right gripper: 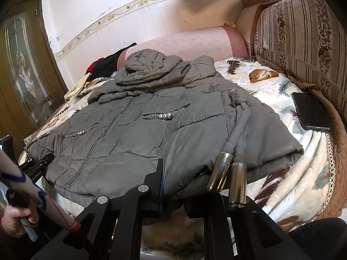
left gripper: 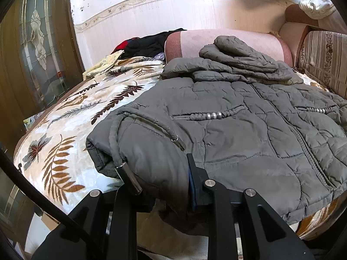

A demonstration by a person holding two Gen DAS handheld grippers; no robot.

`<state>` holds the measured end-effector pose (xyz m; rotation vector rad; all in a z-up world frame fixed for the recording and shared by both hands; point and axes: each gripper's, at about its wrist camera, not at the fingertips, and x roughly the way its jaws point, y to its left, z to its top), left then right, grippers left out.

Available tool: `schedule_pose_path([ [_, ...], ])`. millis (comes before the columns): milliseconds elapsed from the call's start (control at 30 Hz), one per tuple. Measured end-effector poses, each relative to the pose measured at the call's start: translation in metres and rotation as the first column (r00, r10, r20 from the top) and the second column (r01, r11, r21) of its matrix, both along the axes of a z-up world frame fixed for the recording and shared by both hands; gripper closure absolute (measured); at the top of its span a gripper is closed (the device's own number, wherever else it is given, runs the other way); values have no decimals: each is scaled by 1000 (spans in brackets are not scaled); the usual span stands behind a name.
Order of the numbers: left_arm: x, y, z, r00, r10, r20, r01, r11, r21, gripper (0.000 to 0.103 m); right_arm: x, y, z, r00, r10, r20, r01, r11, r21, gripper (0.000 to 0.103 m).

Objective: Fold large clothes
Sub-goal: 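Lift the jacket hem with both tools and fold it over toward the hood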

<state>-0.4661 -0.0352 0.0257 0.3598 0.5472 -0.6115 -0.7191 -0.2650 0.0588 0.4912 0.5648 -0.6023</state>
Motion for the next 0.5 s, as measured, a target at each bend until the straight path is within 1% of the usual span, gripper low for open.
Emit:
schedule_pose_path([
  [167,3,0,9,1000,-3,-11,3,1000,-11,81,-2,-3,4,1000,0,11,-1,1000,17,89],
  [300,4,-2,21,1000,-5,-12,4,1000,-25,81,-2,-6,14,999,5,34,-6,1000,28,89],
  [500,14,-1,38,998,-12,-62,7,998,-67,81,-1,-13,29,998,19,61,-21,999,37,89],
])
